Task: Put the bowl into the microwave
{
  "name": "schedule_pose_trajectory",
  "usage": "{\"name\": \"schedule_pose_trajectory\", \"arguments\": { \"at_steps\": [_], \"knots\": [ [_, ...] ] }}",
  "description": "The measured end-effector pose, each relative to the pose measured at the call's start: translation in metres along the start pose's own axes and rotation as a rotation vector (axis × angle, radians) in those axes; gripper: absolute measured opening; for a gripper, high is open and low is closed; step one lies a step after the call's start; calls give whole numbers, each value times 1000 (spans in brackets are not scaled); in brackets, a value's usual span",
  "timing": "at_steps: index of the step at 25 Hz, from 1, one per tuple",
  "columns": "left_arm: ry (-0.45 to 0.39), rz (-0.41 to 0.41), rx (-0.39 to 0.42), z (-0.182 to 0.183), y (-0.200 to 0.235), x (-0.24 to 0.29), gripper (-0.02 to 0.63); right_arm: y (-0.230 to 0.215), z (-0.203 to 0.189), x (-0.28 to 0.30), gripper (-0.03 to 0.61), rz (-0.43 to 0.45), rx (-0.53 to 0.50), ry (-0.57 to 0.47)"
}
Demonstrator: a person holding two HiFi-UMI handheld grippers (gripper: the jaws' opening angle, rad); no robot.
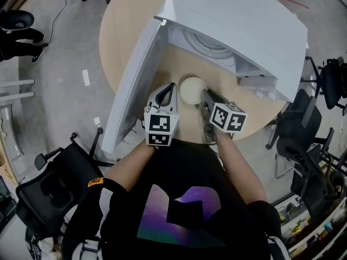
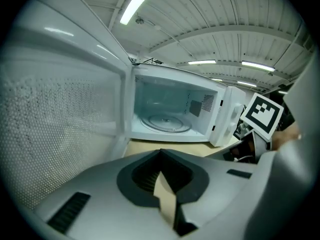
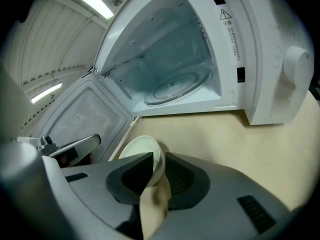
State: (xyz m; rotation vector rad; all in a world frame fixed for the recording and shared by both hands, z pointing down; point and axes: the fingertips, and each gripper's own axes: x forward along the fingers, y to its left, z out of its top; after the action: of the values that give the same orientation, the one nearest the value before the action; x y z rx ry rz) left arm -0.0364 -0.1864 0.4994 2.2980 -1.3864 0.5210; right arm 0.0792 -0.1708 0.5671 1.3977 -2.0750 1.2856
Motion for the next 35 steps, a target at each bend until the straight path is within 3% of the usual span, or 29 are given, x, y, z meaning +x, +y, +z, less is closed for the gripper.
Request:
{"name": "schedule_pose_trajectory", "arguments": {
  "at_steps": [13, 35],
  "knots": [
    [4, -13, 0, -5, -1, 2, 46, -10, -3, -1, 56, 69, 242, -56],
    [-6, -8, 3, 3, 3, 5, 46, -5, 17, -9, 37, 101, 319, -130]
  ]
}}
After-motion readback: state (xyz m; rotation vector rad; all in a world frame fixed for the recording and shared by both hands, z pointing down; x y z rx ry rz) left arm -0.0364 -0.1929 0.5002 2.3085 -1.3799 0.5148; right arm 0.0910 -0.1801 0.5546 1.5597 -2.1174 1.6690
